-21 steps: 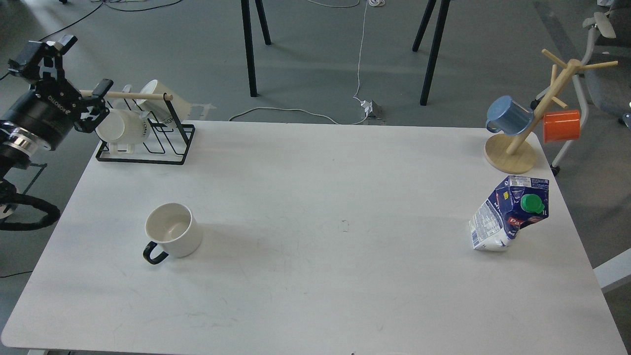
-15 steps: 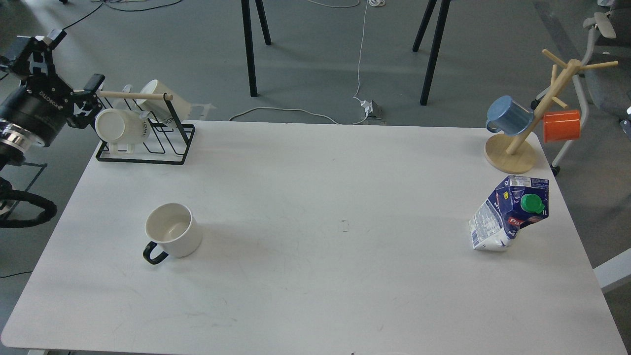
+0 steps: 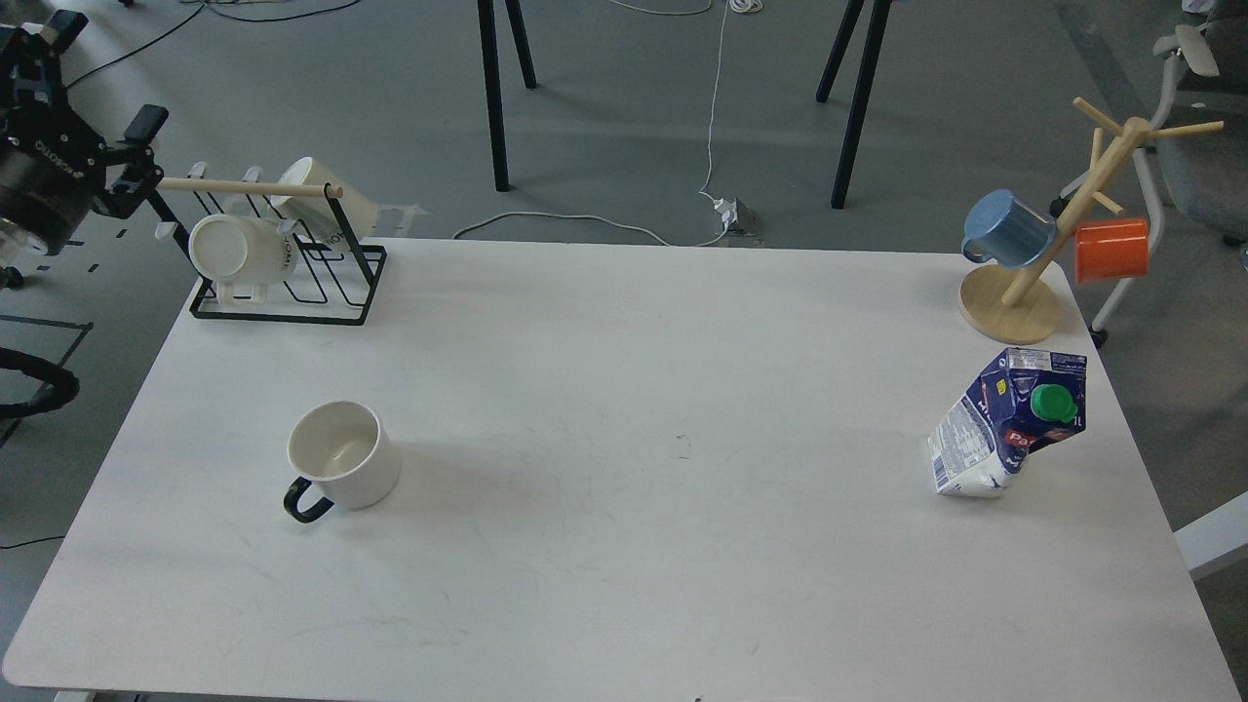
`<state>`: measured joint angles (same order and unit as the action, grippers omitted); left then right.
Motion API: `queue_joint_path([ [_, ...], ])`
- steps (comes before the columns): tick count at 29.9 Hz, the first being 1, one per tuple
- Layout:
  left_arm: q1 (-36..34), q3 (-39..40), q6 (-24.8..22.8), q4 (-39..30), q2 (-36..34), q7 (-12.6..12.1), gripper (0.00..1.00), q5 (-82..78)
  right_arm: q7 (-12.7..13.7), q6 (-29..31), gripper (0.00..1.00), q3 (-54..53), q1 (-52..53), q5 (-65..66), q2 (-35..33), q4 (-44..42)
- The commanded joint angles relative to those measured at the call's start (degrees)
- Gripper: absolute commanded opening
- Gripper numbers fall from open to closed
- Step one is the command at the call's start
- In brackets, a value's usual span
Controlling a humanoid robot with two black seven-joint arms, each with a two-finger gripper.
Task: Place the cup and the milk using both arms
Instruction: 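Move the left gripper down from the dish rack toward the white mug, then reach the left gripper to the white mug rim and grasp it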
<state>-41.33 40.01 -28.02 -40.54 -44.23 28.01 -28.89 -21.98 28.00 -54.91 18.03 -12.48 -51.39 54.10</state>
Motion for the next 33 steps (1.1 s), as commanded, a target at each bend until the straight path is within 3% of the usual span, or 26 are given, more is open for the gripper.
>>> queue_joint_path([
  [1, -1.6, 0.5, 0.0, -1.5, -2.7, 0.0, 1.00, -21.8, -1.6, 0.0, 0.96, 0.0, -0.5, -0.2, -0.1, -0.6],
  [8, 2.0, -3.3, 0.0, -23.8, -14.9, 0.0, 1.00, -58.4, -1.6, 0.0, 0.96, -0.1, -1.2, -0.2, -0.2, -0.7],
  [11, 5.6, -8.5, 0.0, -28.2, -17.5, 0.0, 1.00, -72.7, -1.6, 0.0, 0.96, 0.0, -1.2, -0.2, -0.6, -0.7],
  [17, 6.9, -18.4, 5.4, -28.3, -16.0, 0.0, 1.00, -82.0, -1.7, 0.0, 0.96, 0.0, -3.2, -0.2, -0.7, -0.7],
  [33, 6.5, -18.5, 4.8, -22.3, -10.0, 0.0, 1.00, -81.9, -2.4, 0.0, 0.96, -0.1, -6.0, -0.3, -1.3, -0.6],
])
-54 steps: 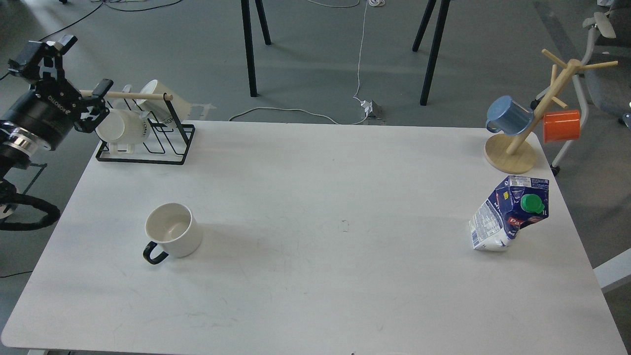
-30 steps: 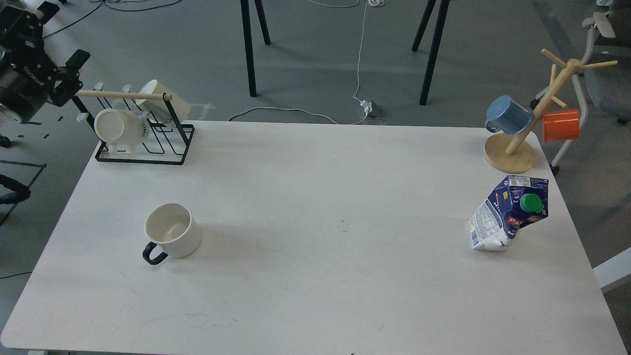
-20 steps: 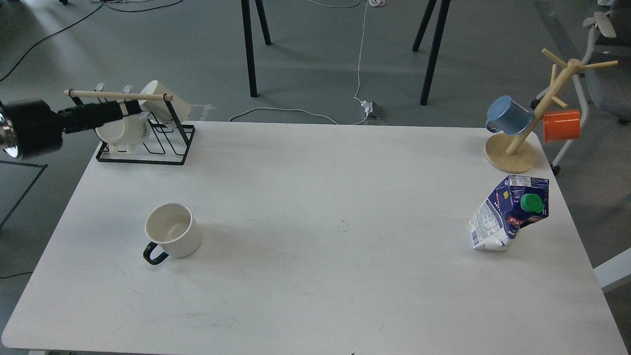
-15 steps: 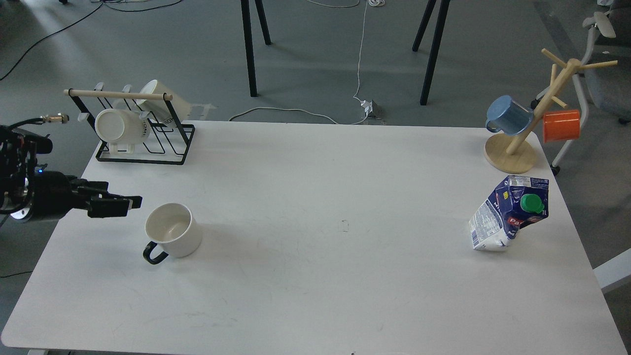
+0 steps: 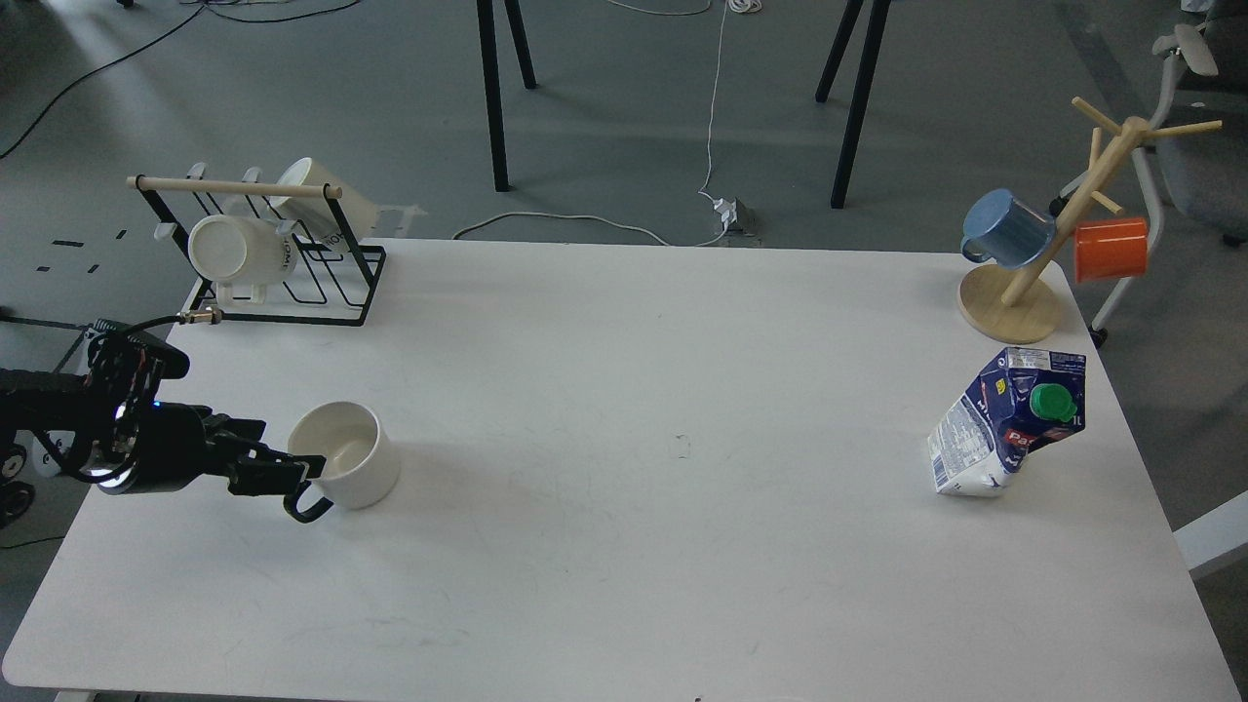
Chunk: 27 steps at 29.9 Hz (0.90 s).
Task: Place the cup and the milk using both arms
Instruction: 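Reach the left gripper to the white mug rim and grasp it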
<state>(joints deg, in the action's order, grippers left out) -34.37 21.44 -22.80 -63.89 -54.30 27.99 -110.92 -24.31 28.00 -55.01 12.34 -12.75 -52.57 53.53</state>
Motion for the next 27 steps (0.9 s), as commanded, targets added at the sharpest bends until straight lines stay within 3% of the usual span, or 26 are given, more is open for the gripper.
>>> queue_joint_path([
  [1, -0.5, 0.1, -0.5, 1.7, 0.1, 0.0, 1.00, 0.1, -0.1, 0.0, 0.96, 0.0, -0.6, 0.0, -0.1, 0.0],
  [8, -1.8, 0.0, -0.6, 7.3, 4.7, 0.0, 0.99, 0.1, -0.5, 0.0, 0.96, 0.0, -1.6, 0.0, -0.1, 0.1],
  [27, -1.8, 0.0, -2.1, 13.6, 12.1, 0.0, 0.94, 3.6, -1.0, 0.0, 0.96, -1.5, -3.1, -0.1, -0.5, -0.1],
])
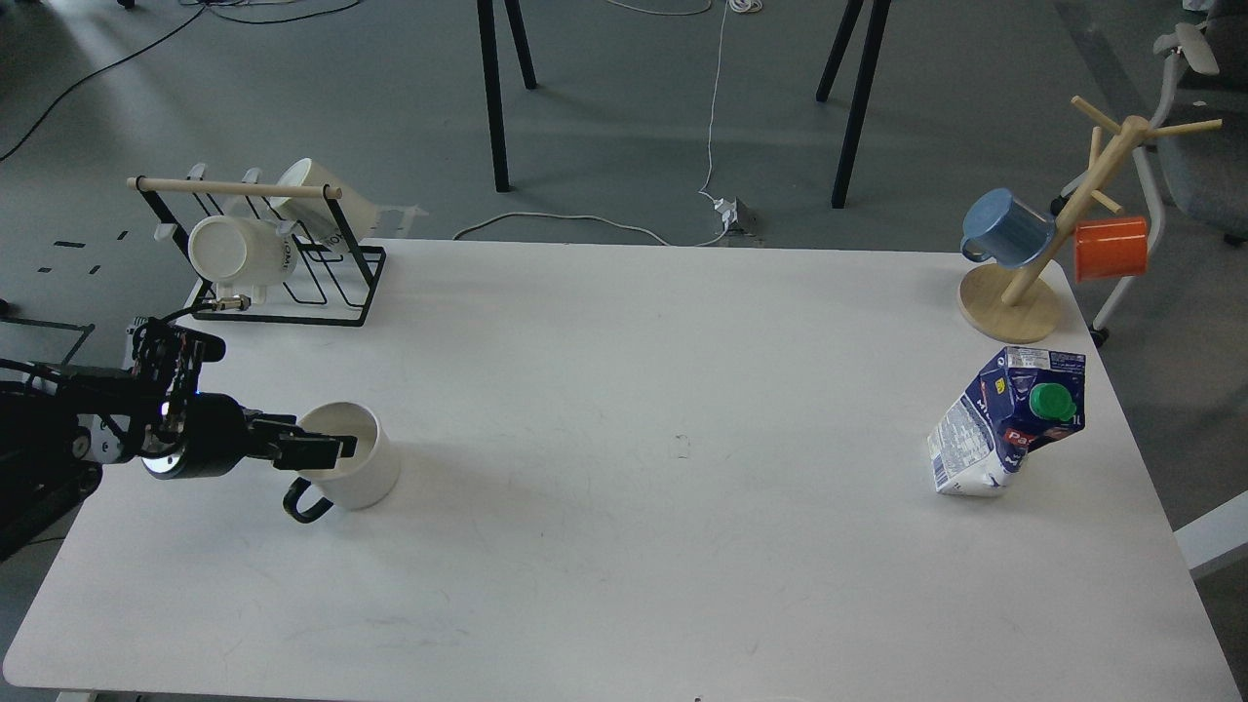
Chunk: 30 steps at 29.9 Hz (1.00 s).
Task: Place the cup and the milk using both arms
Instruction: 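Reach the left gripper to the white mug rim and grasp it, then carry the white mug with the left gripper toward the table center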
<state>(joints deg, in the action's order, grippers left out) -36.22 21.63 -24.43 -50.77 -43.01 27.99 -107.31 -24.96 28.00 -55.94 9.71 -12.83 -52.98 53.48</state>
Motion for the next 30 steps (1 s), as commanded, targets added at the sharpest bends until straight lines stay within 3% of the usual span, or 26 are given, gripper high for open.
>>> queue_joint_path([
  [1, 0.0, -0.3, -0.5, 0.5, 0.8, 0.0, 0.92, 0.0, -0.4, 0.0, 0.96, -0.7, -0.5, 0.0, -0.1, 0.0],
  [3, 0.1, -0.4, -0.3, 0.5, 0.9, 0.0, 0.81, 0.0, -0.8, 0.0, 0.96, -0.7, -0.5, 0.0, -0.1, 0.0],
  [7, 0.0, -0.6, -0.3, 0.5, 0.7, 0.0, 0.32, -0.1, -1.1, 0.0, 0.96, -1.1, -0.6, 0.0, -0.1, -0.1],
  [10, -0.1, -0.6, 0.1, 0.5, 0.8, 0.0, 0.08, -0.1, -1.1, 0.0, 0.96, -1.1, -0.9, 0.0, -0.1, -0.1],
  [17, -0.2, -0.3, 0.3, 0.0, 0.7, 0.0, 0.00, -0.1, -1.1, 0.0, 0.96, -1.1, -1.2, 0.0, -0.1, -0.2],
  [24, -1.3, 0.0, 0.3, -1.0, 0.7, 0.0, 0.00, -0.3, -3.0, 0.0, 0.96, -1.2, -1.2, 0.0, 0.5, -1.3],
  [30, -3.9, -0.4, -0.4, -2.8, 0.2, 0.0, 0.00, -0.1, -3.0, 0.0, 0.96, -1.2, -1.2, -0.9, 1.0, -1.3],
])
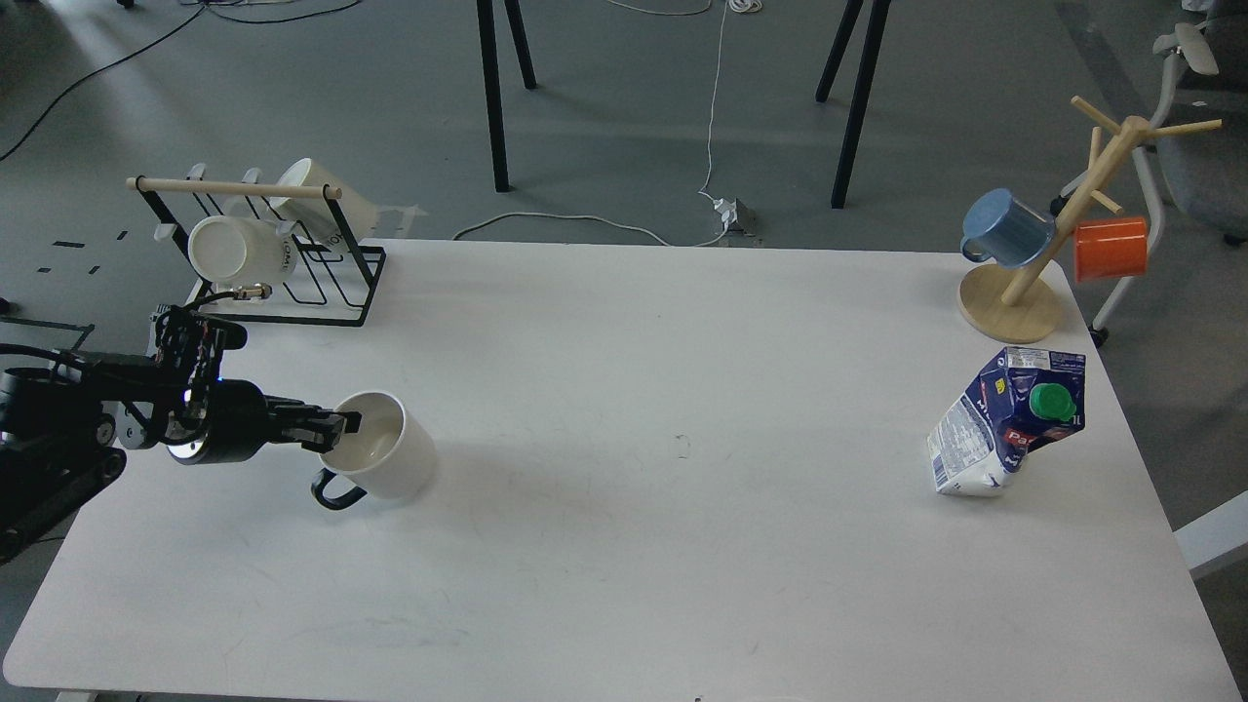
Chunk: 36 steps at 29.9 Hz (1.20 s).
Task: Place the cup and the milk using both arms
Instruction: 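Carry the white mug with the left gripper toward the table center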
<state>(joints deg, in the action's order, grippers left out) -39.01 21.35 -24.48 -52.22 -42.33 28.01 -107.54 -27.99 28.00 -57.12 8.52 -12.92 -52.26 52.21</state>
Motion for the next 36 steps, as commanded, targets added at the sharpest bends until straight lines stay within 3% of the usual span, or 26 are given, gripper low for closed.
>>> queue_joint_path([
  [1, -1.6, -0.1, -0.5, -1.8, -0.7, 0.0, 0.00, 0.1, 0.0, 0.0, 0.96, 0.1, -0.1, -1.2, 0.4, 0.0],
  [11, -4.8, -0.1, 0.1, -3.1, 0.0, 0.0, 0.00, 0.0, 0.0, 0.0, 0.96, -0.4, -0.2, -1.9, 1.4, -0.5],
  [23, -8.1, -0.3, -1.4, -13.7, 1.0, 0.0, 0.00, -0.3, 0.0, 0.0, 0.96, -0.8, -0.3, -1.9, 2.0, -5.1],
  [26, -8.2, -0.3, -2.9, -16.4, 3.9, 0.0, 0.00, -0.6, 0.0, 0.0, 0.96, -0.8, -0.6, -1.9, 3.0, -5.2],
  [36, -6.8, -0.1, -3.5, -15.0, 17.9, 0.0, 0.00, -7.9, 0.0, 0.0, 0.96, -1.4, -1.1, -2.0, 2.7, -5.3],
])
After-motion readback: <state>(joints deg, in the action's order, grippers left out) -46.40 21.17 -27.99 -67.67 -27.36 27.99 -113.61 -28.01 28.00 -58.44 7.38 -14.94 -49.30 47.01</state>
